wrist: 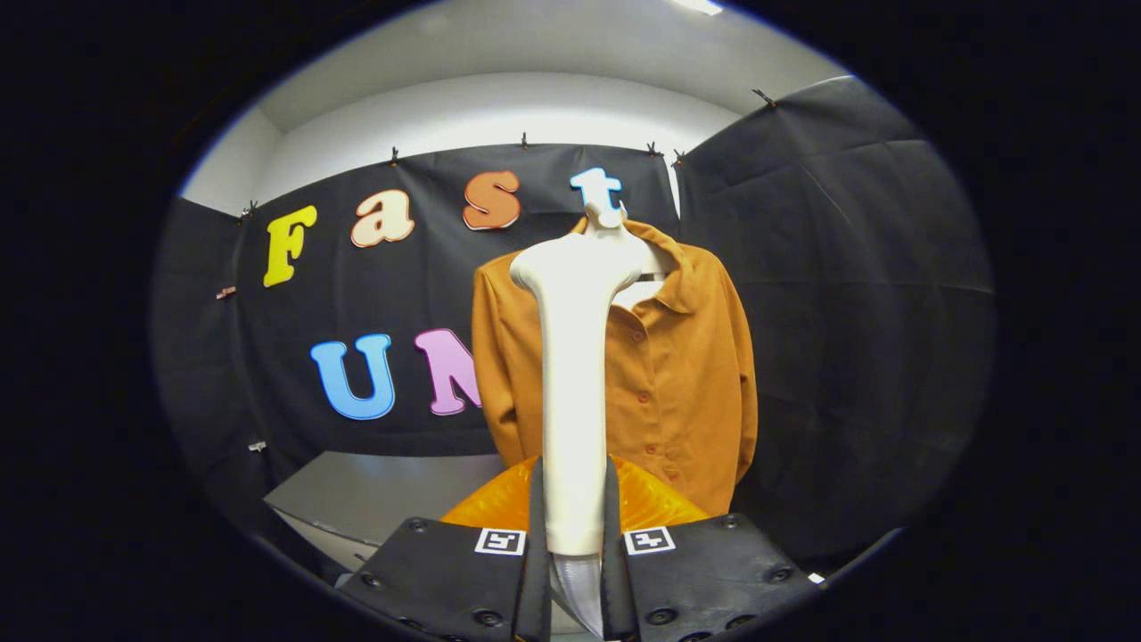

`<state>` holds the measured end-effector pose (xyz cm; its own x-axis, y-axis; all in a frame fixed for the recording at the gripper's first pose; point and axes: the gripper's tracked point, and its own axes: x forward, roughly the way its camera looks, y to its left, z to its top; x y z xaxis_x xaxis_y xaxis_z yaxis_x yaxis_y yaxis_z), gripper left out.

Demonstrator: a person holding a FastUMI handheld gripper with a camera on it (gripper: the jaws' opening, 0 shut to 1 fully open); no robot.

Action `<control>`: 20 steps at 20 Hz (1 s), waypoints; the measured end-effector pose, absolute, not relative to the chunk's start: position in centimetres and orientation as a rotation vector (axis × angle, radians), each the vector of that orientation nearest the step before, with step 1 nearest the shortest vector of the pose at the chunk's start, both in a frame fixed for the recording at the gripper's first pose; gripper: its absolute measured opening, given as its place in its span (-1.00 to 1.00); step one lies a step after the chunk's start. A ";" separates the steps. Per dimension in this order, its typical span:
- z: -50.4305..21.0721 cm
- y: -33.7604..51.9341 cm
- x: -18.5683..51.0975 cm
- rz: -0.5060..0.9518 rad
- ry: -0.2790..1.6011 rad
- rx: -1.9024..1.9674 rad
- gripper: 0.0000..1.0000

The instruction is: Iron the clothes twice with a garment steamer, once on the left side and once on the right side.

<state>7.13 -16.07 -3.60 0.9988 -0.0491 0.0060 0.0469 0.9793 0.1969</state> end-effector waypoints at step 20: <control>0.1 -6.0 5.1 0.060 -0.020 0.119 -0.49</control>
